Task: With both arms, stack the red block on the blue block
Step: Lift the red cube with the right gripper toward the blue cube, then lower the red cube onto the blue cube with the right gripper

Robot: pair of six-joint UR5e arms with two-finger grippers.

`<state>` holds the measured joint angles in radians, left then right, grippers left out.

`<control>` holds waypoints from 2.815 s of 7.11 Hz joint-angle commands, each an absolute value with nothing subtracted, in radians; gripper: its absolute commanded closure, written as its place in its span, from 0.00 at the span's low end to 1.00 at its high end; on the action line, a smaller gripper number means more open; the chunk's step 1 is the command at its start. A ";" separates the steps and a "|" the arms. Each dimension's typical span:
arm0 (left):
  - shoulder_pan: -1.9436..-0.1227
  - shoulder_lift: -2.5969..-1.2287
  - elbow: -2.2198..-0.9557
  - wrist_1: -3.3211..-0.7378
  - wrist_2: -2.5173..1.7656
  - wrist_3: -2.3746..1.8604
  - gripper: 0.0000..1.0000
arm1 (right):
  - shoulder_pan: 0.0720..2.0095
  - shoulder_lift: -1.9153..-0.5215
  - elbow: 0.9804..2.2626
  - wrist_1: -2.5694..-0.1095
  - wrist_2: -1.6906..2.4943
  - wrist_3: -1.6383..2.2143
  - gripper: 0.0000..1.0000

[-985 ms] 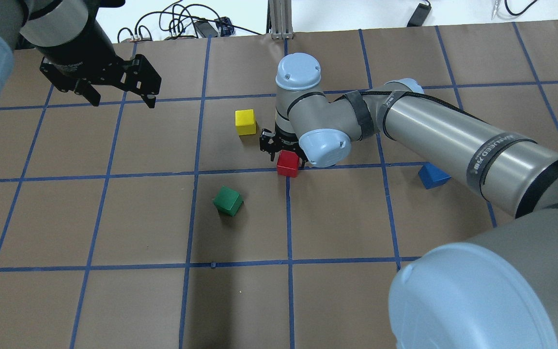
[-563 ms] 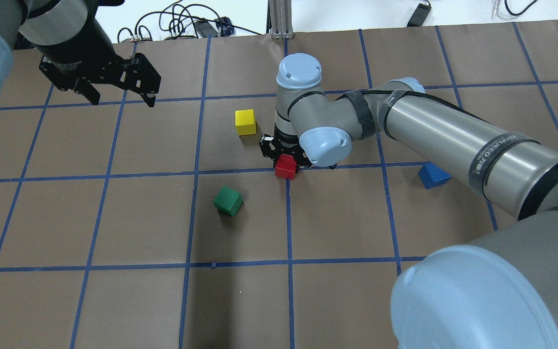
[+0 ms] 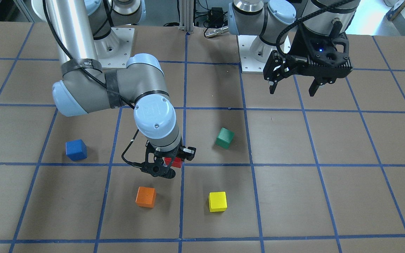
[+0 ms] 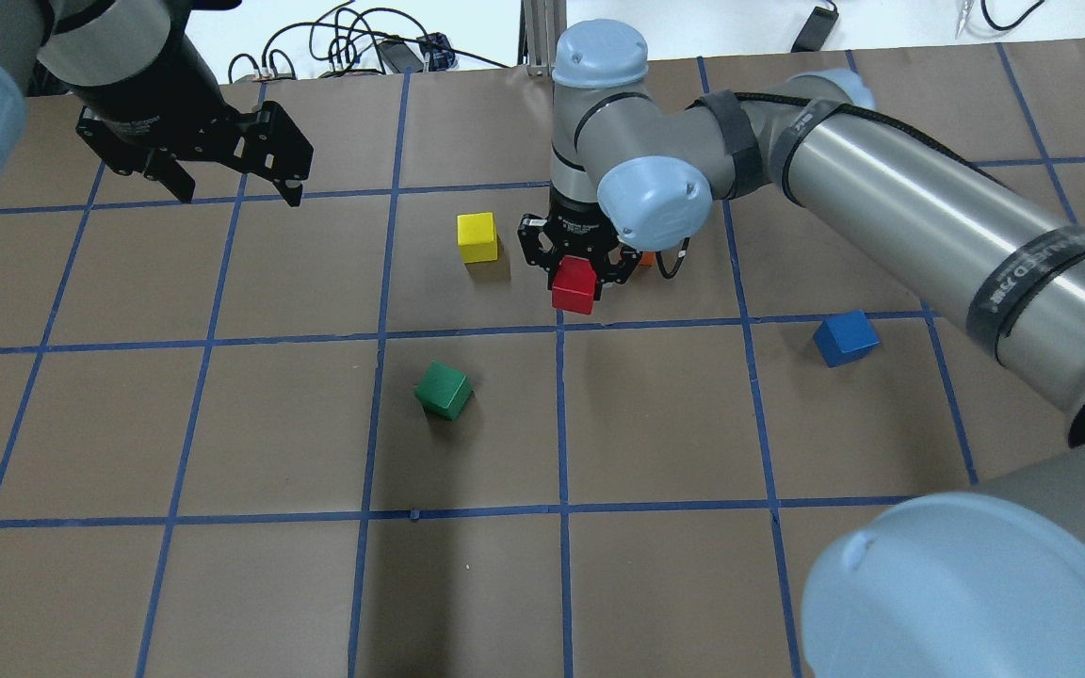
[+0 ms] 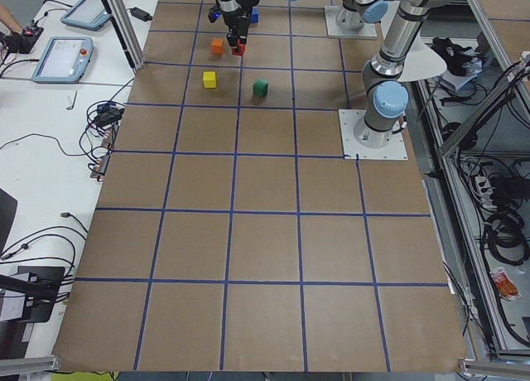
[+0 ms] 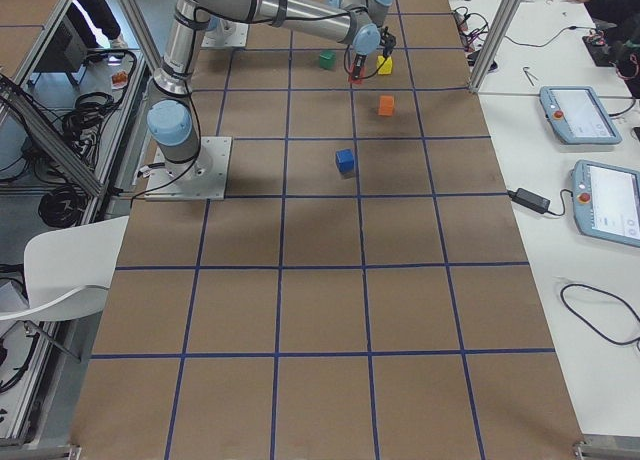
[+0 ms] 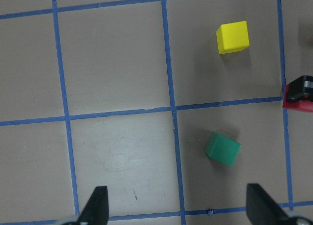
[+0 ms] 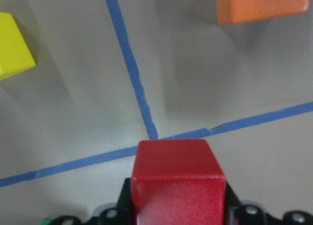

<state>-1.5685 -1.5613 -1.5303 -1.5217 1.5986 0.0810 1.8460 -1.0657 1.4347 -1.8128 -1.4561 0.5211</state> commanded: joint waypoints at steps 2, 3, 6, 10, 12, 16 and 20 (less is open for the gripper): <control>-1.569 -1.557 -1.535 -1.522 1.597 0.081 0.00 | 1.645 -1.211 1.384 -1.499 -1.486 0.235 1.00; -1.569 -1.557 -1.536 -1.522 1.597 0.081 0.00 | 1.594 -1.238 1.408 -1.496 -1.488 0.188 1.00; -1.569 -1.555 -1.539 -1.522 1.597 0.081 0.00 | 1.508 -1.296 1.511 -1.528 -1.583 -0.047 1.00; -1.569 -1.554 -1.539 -1.522 1.597 0.080 0.00 | 1.406 -1.357 1.723 -1.820 -1.585 -0.398 1.00; -1.569 -1.554 -1.539 -1.522 1.595 0.080 0.00 | 1.352 -1.367 1.846 -2.018 -1.575 -0.477 1.00; -1.569 -1.554 -1.539 -1.522 1.597 0.080 0.00 | 1.348 -1.364 1.910 -2.086 -1.577 -0.477 1.00; -1.569 -1.555 -1.537 -1.522 1.595 0.081 0.00 | 1.342 -1.365 1.959 -2.129 -1.582 -0.477 1.00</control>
<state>-1.5693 -1.5550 -1.5369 -1.5217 1.5954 0.0802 1.3437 -1.3642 1.9416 -2.1224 -1.5803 -0.4765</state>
